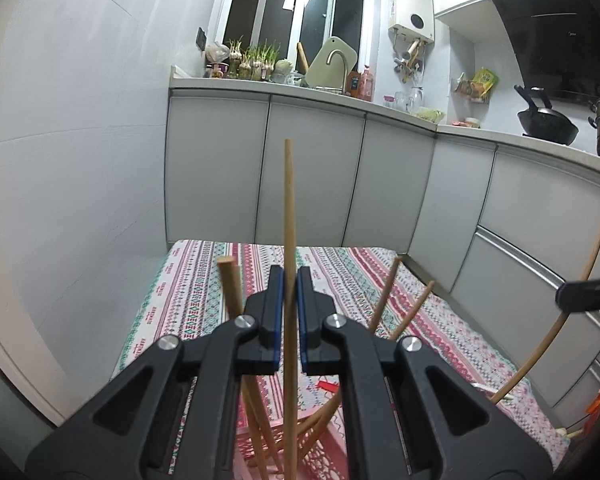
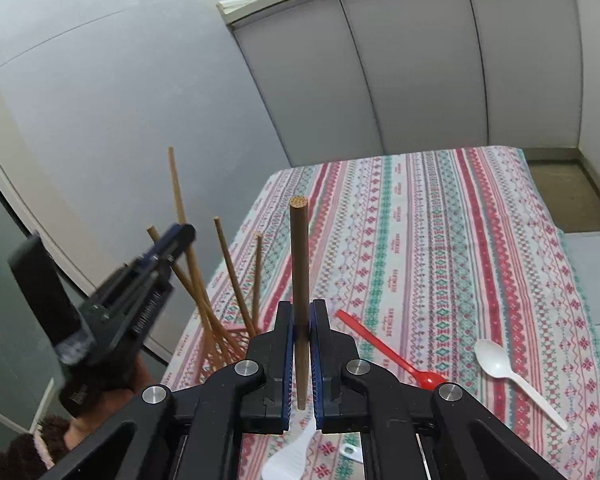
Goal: Organize utensils
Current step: 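Lower both chopsticks into the pink holder and open both grippers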
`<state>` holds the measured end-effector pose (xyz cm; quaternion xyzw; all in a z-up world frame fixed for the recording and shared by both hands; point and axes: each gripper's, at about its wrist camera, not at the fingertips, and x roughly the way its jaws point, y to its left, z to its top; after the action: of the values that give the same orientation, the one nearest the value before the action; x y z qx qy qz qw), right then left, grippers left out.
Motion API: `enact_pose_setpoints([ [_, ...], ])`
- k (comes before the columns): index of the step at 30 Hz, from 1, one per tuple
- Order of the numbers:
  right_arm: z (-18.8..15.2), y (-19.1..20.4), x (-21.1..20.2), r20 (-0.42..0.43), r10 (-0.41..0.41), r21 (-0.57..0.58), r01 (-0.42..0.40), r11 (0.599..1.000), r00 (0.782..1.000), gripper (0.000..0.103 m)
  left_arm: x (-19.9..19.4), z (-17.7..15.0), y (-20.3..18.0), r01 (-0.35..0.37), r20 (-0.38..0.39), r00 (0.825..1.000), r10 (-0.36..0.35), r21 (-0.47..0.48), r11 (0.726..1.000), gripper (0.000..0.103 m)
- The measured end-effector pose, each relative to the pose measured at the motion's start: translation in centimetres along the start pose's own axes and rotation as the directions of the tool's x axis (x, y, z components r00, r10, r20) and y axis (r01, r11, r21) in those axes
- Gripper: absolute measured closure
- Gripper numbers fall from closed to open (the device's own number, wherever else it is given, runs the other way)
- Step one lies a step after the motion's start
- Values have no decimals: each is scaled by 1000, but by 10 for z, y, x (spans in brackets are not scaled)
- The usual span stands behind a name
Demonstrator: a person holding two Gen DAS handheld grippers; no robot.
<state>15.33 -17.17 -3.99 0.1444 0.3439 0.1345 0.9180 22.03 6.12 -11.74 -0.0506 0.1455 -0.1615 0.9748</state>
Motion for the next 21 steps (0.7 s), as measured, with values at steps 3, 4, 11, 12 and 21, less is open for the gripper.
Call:
enact_pose_setpoints([
  [3, 1, 4, 1, 9, 10, 6, -10, 1000, 1000, 97, -1, -4, -4, -6, 2, 1000, 6, 24, 1000, 96],
  [4, 2, 6, 1, 11, 14, 7, -14, 1000, 1000, 97, -1, -4, -5, -6, 2, 1000, 6, 30, 1000, 96],
  [11, 6, 13, 0, 35, 30, 15, -31, 999, 999, 97, 0, -7, -5, 4, -42, 999, -2, 43, 999, 96],
  [12, 7, 13, 0, 37, 31, 16, -32, 999, 999, 97, 0, -8, -5, 4, -58, 998, -1, 51, 999, 96],
  [21, 13, 13, 4, 41, 41, 32, -43, 999, 998, 97, 9, -9, 3, 45, -226, 973, -38, 25, 999, 96],
])
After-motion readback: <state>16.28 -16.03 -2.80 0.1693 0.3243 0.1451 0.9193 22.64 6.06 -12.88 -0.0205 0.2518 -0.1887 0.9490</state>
